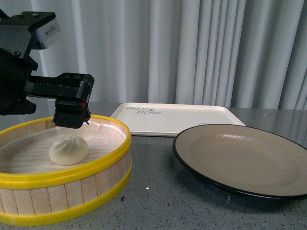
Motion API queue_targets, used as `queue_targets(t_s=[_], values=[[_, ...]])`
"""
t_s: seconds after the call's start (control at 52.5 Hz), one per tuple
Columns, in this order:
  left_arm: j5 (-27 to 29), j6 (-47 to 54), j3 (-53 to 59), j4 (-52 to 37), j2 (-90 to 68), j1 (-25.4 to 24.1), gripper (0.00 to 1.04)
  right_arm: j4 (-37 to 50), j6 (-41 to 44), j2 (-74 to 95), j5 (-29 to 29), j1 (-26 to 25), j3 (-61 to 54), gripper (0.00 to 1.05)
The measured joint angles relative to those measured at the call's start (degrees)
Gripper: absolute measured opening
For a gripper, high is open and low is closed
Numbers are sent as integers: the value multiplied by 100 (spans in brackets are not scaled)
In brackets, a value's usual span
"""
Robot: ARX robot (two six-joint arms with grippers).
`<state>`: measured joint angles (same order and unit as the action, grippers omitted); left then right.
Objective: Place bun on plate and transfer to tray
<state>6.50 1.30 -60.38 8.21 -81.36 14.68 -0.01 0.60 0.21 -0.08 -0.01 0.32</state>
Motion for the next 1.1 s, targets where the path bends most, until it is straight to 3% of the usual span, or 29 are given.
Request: queue_targets(t_s=[0.286,1.105], values=[[87,-87,-365,422,-330,26,98,0,0,0,2,0,0,96],[42,-402,-501,407,-925,-216,98,0,0,0,0,0,0,96]])
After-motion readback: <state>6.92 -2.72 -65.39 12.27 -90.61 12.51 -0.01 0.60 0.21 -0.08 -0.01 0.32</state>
